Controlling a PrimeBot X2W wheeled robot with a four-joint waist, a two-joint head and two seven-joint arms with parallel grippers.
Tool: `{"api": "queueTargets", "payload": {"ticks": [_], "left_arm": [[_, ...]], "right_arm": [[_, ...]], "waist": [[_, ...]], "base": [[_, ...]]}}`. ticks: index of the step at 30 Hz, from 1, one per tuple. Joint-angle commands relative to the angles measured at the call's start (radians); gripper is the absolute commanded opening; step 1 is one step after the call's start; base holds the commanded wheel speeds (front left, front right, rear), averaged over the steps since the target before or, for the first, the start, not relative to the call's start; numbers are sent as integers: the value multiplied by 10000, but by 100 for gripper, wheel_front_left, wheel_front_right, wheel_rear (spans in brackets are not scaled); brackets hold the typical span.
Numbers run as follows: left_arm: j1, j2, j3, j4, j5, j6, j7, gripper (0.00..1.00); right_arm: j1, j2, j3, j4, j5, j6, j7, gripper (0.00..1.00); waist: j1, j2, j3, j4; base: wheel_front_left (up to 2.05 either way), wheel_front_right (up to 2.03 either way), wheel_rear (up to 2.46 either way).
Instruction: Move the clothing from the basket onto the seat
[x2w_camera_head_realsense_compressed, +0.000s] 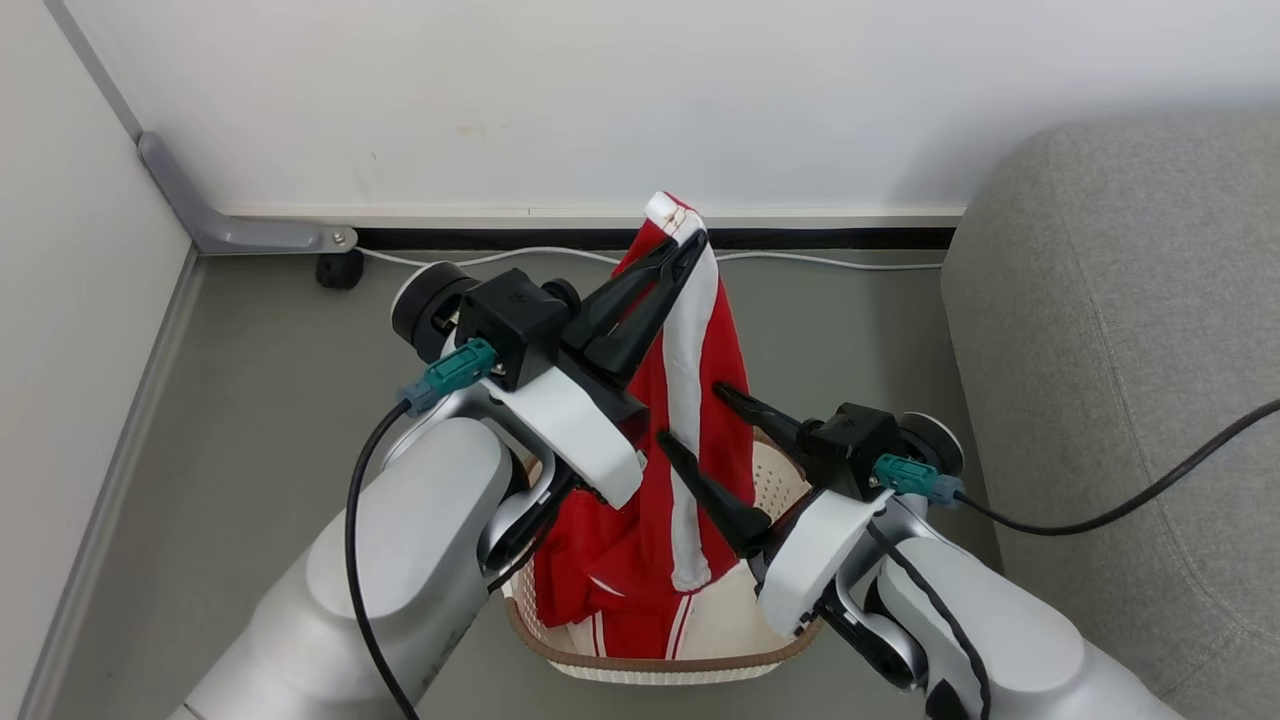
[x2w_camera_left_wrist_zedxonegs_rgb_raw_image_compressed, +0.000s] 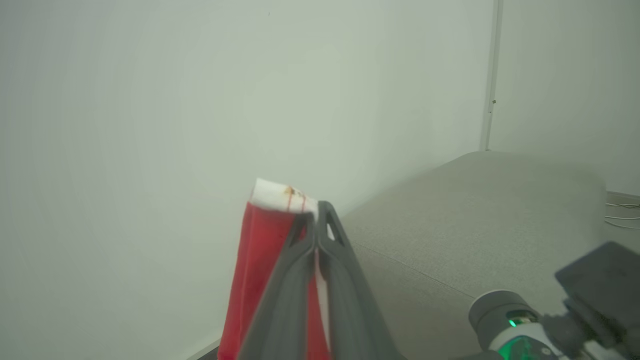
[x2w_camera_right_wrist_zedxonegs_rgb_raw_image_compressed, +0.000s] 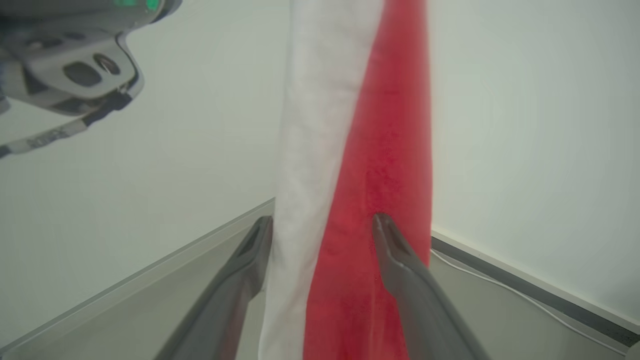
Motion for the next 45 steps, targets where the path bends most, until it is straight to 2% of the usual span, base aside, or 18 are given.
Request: {"api": "queueTargets", "payload": {"ticks": [1, 12, 13, 14, 15, 16, 17, 26, 27, 28, 29, 37, 45], "left_arm": [[-534, 193, 300, -238, -44, -46, -75, 0], [-710, 126, 41, -334, -217, -60, -100, 0], [-705, 130, 35, -325, -236, -60, -103, 0], [-694, 135, 34, -313, -255, -61, -106, 0], [-685, 136, 29, -300, -262, -61, -109, 0], [-677, 131, 25, -289, -268, -62, -112, 0], [-670, 121, 21, -279, -267, -62, -115, 0], [-577, 65, 136, -61, -252, -63, -131, 0], [-553, 55, 158, 2, -277, -64, -132, 12], [-535, 39, 195, 34, -305, -64, -133, 71], [-520, 20, 262, 38, -332, -64, -133, 100], [-349, 19, 484, 167, -182, -66, -135, 100], [68, 68, 639, 331, -13, -68, -136, 100]], "right_arm": [[-108, 205, -127, -79, -182, 69, -61, 100], [-110, 911, -1037, 1442, -1154, 69, -61, 100], [-117, 933, -1102, 1633, -1189, 69, -61, 85], [-121, 950, -1150, 1837, -1214, 69, -61, 51], [-127, 962, -1204, 1957, -1209, 69, -61, 37], [-132, 970, -1206, 2061, -1213, 69, -61, 12], [-129, 975, -1207, 2100, -1167, 69, -61, 0], [-90, 982, -1251, 1671, -914, 69, -61, 0], [-76, 983, -1255, 1640, -920, 69, -61, 0], [-72, 983, -1275, 1608, -927, 69, -61, 0], [-75, 983, -1298, 1575, -937, 69, -61, 0], [-34, 984, -1501, 1307, -1032, 69, -61, 0], [205, 983, -2191, 872, -1245, 69, -61, 0]], "waist": [[0, -1, 1, 16], [0, -1, 8, 261], [0, -1, 2, 273], [0, -1, -1, 281], [0, -1, 2, 287], [0, -1, 8, 295], [0, -1, 18, 296], [0, -1, 71, 123], [0, -1, 77, 95], [0, -1, 89, 68], [0, -1, 100, 44], [0, -1, 123, -127], [0, -1, 135, -665]], "base": [[0, 0, 0], [0, 0, 0], [0, 0, 0], [0, 0, 0], [0, 0, 0], [0, 0, 0], [0, 0, 0], [0, 0, 0], [0, 0, 0], [0, 0, 0], [0, 0, 0], [0, 0, 0], [0, 0, 0]]}}
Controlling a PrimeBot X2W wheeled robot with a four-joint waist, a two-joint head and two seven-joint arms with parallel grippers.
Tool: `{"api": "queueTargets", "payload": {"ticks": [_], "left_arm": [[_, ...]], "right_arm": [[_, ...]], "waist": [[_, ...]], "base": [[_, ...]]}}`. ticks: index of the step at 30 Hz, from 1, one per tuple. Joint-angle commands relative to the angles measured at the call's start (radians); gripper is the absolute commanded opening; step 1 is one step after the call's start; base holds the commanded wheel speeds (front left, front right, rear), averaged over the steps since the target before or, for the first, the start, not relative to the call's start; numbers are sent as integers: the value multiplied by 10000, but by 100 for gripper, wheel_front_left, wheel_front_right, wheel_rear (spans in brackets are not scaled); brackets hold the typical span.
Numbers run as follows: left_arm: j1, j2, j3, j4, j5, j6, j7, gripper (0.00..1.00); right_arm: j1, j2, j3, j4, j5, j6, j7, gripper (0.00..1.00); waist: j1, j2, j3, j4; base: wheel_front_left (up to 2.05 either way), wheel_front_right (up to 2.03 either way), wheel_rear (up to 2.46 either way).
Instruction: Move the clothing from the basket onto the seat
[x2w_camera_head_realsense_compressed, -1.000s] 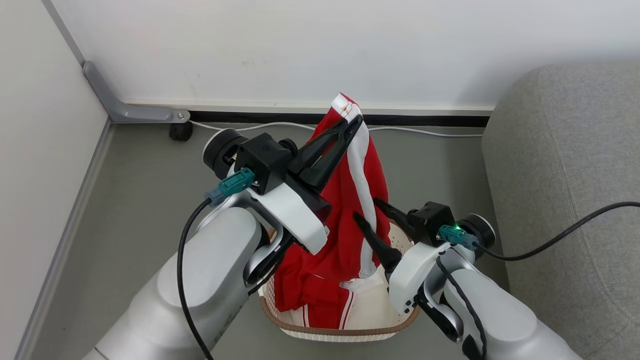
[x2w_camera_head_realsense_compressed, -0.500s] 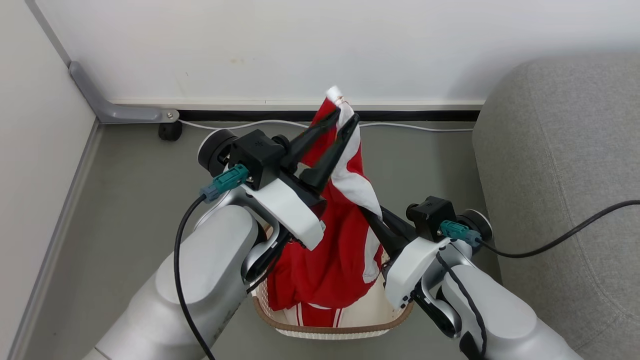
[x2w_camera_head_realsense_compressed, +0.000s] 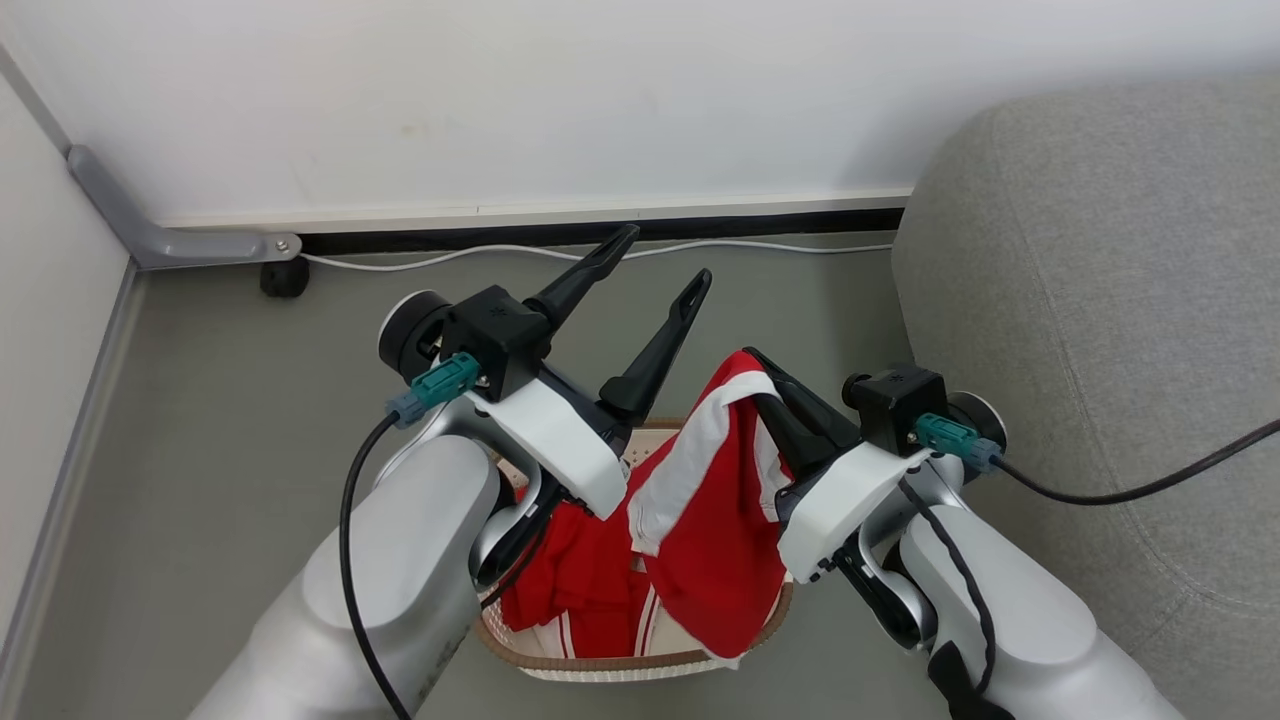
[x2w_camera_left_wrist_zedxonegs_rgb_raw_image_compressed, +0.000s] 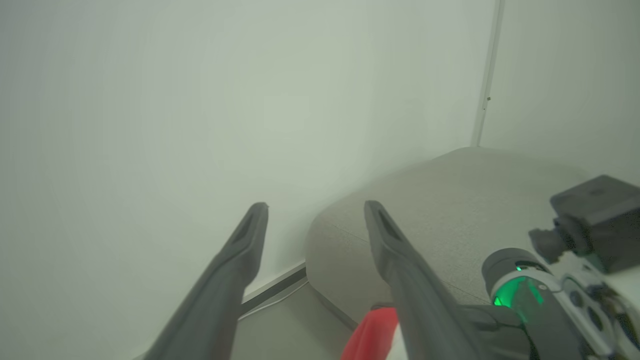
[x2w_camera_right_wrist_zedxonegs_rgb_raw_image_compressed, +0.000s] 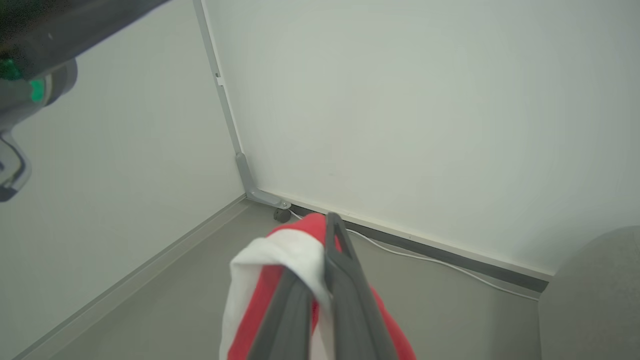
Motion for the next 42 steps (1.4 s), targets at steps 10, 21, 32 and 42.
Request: {"api": "queueTargets", "payload": {"ticks": [10, 21, 32, 42], "left_arm": [[511, 211, 630, -215, 195, -68, -60, 100], [1108, 215, 833, -297, 267, -68, -60, 100], [1411, 109, 993, -410, 249, -69, -60, 100], [1327, 28, 849, -419, 306, -69, -61, 100]], "right_arm": [[619, -81, -1089, -1234, -415, 69, -61, 0], [869, -173, -1822, -1954, -659, 69, -61, 0], [1096, -197, -2009, -2381, -560, 69, -61, 0], [1270, -410, -2440, -3013, -556, 69, -61, 0]], "waist": [[0, 0, -17, -1158], [0, 0, -84, -2784], [0, 0, -235, -4441], [0, 0, -25, -5024]], "base": [[0, 0, 0], [0, 0, 0], [0, 0, 0], [0, 0, 0]]}}
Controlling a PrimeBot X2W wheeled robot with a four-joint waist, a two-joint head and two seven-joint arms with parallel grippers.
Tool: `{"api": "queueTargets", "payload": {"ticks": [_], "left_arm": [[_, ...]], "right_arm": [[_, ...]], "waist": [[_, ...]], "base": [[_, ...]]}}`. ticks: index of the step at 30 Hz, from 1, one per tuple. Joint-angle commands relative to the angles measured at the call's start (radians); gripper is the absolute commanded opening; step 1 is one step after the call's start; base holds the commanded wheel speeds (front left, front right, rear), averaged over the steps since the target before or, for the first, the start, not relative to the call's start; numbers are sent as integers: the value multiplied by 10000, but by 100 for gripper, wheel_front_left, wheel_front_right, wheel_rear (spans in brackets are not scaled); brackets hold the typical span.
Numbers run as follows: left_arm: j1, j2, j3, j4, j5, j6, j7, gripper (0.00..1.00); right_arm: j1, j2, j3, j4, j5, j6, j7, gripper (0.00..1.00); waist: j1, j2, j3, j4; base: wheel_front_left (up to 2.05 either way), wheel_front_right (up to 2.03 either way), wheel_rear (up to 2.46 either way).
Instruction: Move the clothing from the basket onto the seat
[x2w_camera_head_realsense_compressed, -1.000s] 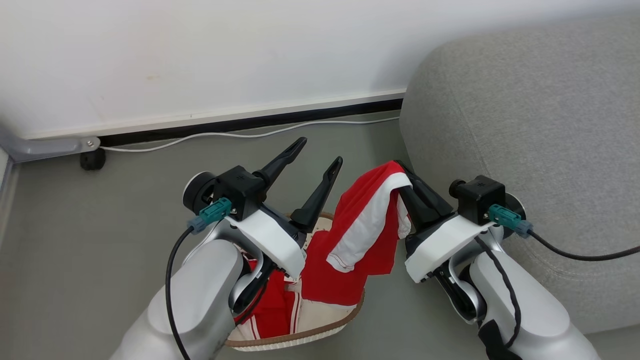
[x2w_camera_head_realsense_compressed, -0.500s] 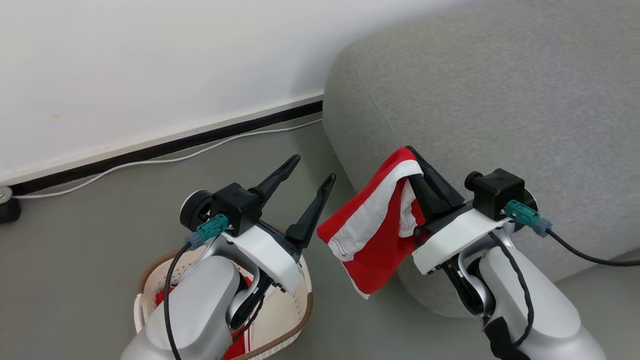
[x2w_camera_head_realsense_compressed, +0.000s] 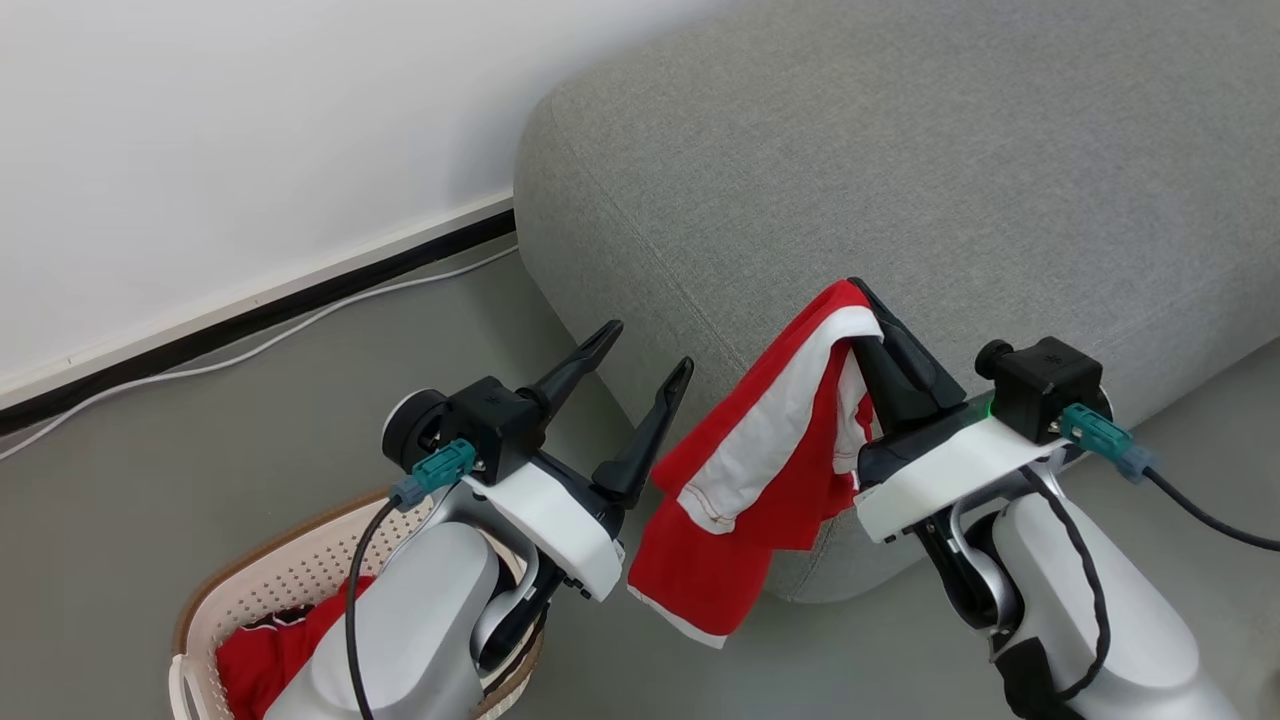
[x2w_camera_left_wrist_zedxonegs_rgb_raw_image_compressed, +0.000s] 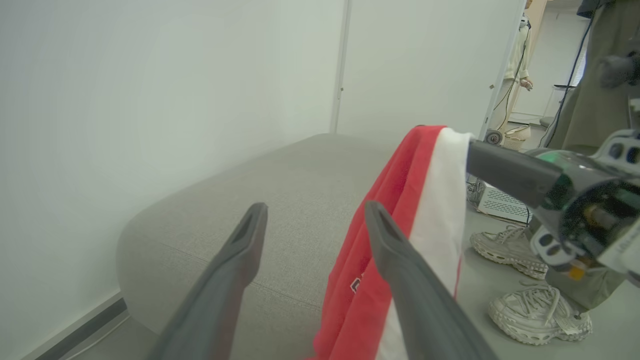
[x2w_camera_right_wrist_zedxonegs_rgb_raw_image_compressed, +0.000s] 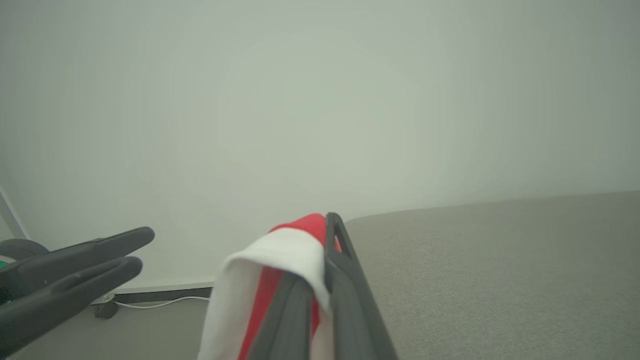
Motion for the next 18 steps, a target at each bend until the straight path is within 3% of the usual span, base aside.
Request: {"api": "queueTargets", "payload": {"ticks": [1, 12, 18], "left_arm": [[-348, 154, 288, -221, 38, -69, -61, 100], [-547, 287, 161, -293, 80, -69, -61, 100], [-811, 356, -124, -402, 207, -69, -61, 100]], "right_arm": [[31, 23, 38, -379, -30, 69, -61, 0], [-494, -344, -1231, -1215, -554, 69, -61, 0], [-1587, -888, -2551, -1266, -914, 69, -61, 0]], "waist": [[0, 0, 62, -32], [0, 0, 663, -83], [0, 0, 1449, 333]], "base": [[0, 0, 0], [0, 0, 0], [0, 0, 0]]}}
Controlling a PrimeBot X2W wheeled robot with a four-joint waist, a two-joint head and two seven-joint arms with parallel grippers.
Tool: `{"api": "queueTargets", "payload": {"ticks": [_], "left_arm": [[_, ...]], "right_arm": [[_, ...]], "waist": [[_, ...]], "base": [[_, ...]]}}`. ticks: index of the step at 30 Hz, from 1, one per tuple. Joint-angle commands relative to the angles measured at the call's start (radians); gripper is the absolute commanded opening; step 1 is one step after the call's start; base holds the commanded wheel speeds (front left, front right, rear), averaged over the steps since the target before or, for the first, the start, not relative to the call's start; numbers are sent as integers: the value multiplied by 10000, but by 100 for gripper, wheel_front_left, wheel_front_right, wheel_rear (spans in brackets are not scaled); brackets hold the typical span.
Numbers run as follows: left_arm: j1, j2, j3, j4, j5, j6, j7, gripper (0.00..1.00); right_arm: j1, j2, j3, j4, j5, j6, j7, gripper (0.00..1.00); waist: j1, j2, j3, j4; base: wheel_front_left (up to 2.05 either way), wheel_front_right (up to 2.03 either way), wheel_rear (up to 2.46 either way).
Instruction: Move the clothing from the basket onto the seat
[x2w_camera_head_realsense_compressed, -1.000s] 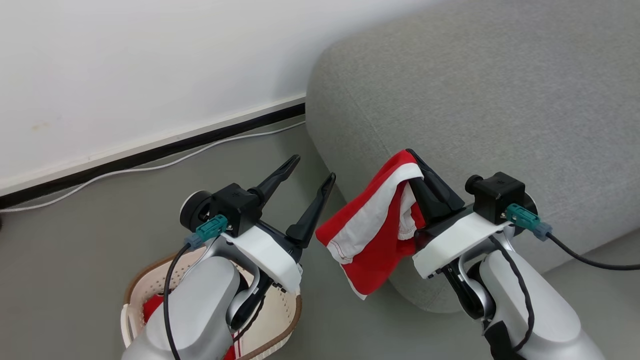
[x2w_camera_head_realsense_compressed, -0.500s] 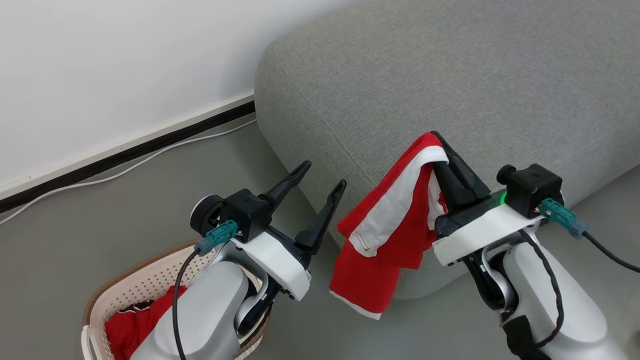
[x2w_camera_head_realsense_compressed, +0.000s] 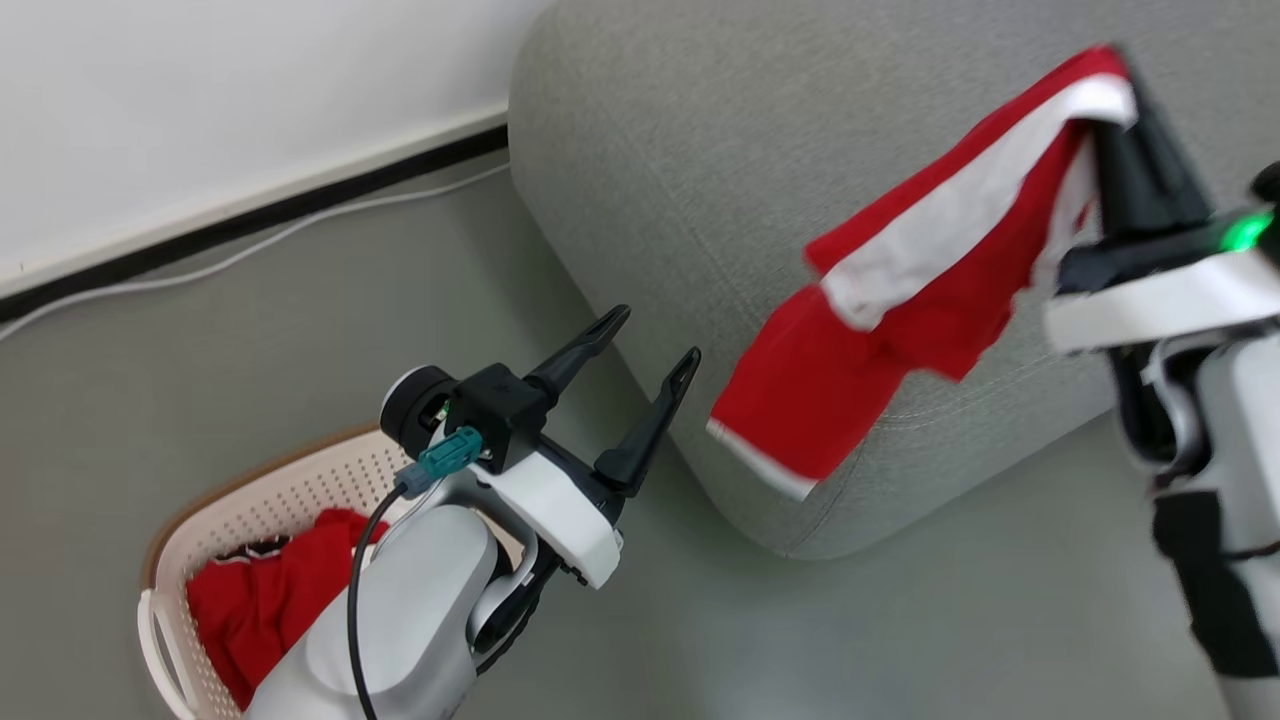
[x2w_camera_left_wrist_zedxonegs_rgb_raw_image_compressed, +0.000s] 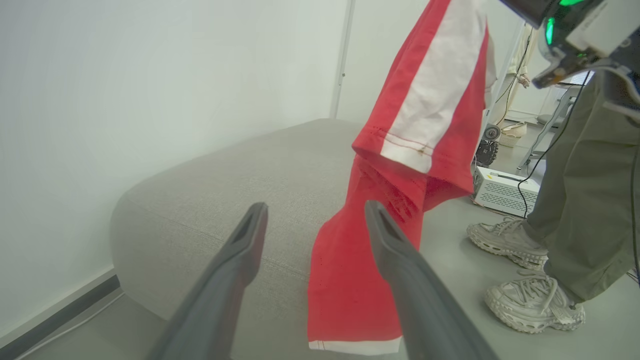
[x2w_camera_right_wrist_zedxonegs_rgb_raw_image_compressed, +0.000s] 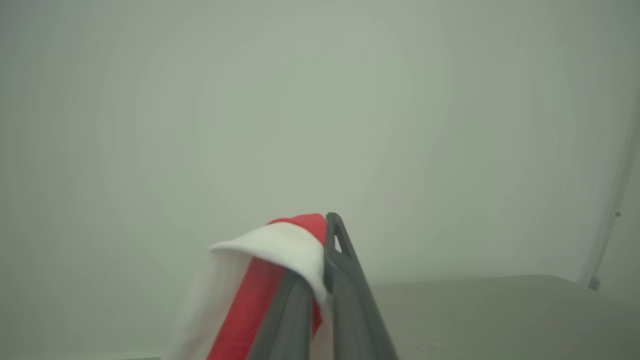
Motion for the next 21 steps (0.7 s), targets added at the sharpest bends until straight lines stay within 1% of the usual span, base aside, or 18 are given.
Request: {"api": "queueTargets", "payload": {"ticks": [1, 5, 8, 15, 17, 18, 21], "left_arm": [[-520, 147, 232, -254, 104, -69, -61, 100], [-869, 203, -37, -297, 138, -69, -61, 100], [-1174, 262, -334, -337, 172, -69, -61, 100], [-1986, 288, -707, -803, 268, -69, -61, 100], [-2213, 301, -796, -973, 315, -69, -61, 100], [-2213, 301, -796, -973, 315, -69, -61, 100], [-2569, 308, -911, -1198, 328, -69, -61, 100]], "right_arm": [[-388, -114, -25, -178, -119, 67, -61, 0], [-1202, -469, -610, 53, -87, 67, -61, 0], [-1865, -864, -1037, 236, -144, 67, -61, 0], [-3259, -1817, -1856, 818, -717, 67, -61, 0], [-3596, -2034, -2127, 1120, -946, 67, -61, 0], [-3596, -2034, -2127, 1120, -946, 67, -61, 0], [-4206, -2298, -2643, 1722, -1210, 67, -61, 0]], "waist": [[0, -1, 409, 292], [0, -1, 1070, 616], [0, -1, 1606, 909], [0, -1, 2795, 1644], [0, -1, 3061, 1827], [0, -1, 3061, 1827], [0, -1, 3406, 2096]], "base": [[0, 0, 0], [0, 0, 0], [0, 0, 0], [0, 0, 0], [0, 0, 0], [0, 0, 0], [0, 0, 0]]}}
